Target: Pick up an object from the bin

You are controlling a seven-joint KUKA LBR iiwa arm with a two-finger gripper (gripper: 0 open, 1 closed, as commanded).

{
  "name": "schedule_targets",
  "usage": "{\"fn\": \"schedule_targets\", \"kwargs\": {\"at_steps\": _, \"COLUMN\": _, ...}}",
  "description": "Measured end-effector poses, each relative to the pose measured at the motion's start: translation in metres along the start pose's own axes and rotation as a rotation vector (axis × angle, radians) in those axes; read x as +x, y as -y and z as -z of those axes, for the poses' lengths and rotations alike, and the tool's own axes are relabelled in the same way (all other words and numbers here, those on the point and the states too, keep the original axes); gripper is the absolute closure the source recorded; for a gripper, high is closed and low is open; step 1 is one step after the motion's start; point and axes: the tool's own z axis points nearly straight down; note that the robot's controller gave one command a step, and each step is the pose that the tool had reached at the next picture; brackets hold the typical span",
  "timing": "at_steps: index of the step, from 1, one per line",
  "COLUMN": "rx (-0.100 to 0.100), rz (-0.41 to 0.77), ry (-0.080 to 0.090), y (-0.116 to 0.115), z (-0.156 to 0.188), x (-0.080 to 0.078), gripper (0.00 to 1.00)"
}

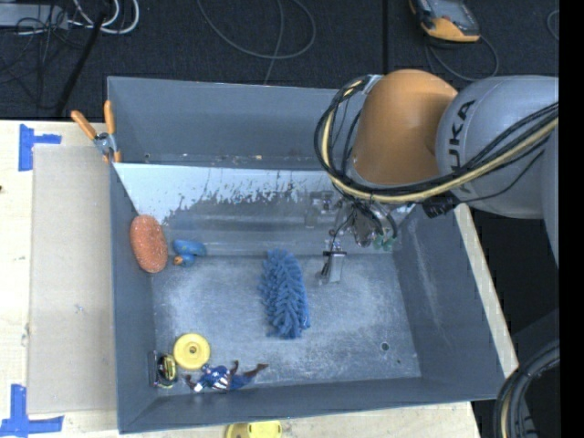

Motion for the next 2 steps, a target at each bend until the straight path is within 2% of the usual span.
{"fn": "schedule_targets", "kwargs": {"at_steps": 1, "rx": 0.000, "rz": 0.014, "ry": 0.007, "y": -0.007, "z": -0.048, "x": 0.007, "gripper": 0.00}}
{"fn": "schedule_targets", "kwargs": {"at_steps": 2, "rx": 0.001, "rz": 0.178, "ry": -0.003, "y": -0.024, "z": -0.079, "x": 0.017, "gripper": 0.00}}
